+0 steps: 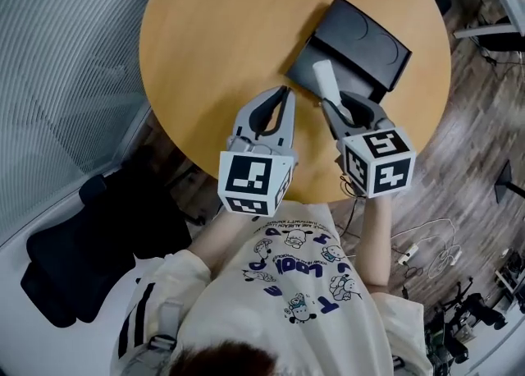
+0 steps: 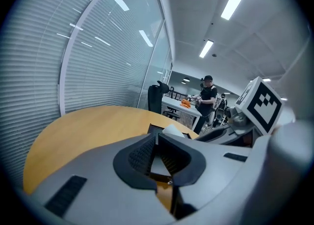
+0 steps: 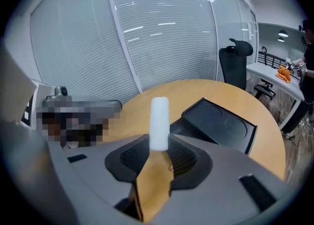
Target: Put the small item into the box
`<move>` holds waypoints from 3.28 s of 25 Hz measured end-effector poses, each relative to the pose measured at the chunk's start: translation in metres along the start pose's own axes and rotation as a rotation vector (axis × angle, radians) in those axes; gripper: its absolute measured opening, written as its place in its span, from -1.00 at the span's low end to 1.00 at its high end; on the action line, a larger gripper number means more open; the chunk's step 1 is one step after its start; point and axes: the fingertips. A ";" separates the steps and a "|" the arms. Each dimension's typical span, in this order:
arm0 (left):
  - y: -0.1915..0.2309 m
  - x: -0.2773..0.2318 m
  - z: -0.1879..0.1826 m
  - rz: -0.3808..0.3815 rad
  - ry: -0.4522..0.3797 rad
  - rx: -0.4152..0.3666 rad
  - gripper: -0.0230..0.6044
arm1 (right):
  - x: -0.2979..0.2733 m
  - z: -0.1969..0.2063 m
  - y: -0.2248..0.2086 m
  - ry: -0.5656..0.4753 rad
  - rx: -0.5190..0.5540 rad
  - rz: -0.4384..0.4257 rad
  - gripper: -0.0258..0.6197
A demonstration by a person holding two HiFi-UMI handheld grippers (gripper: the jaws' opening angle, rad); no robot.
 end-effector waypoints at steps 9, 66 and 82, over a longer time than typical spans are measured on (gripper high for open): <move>-0.017 0.014 -0.034 0.061 -0.080 -0.058 -0.83 | 0.028 -0.014 0.015 -0.131 -0.075 0.116 -0.51; -0.060 0.053 -0.061 0.106 -0.247 -0.244 -0.83 | 0.118 -0.036 0.030 -0.614 -0.127 0.472 -0.51; -0.058 0.051 -0.063 0.110 -0.249 -0.241 -0.83 | 0.114 -0.038 0.031 -0.612 -0.123 0.473 -0.51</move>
Point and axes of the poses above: the fingertips, and each gripper's own axes: x backward along the fingers, y to its left, z out of its underside, and after that the axes turned 3 degrees about x, right-handed
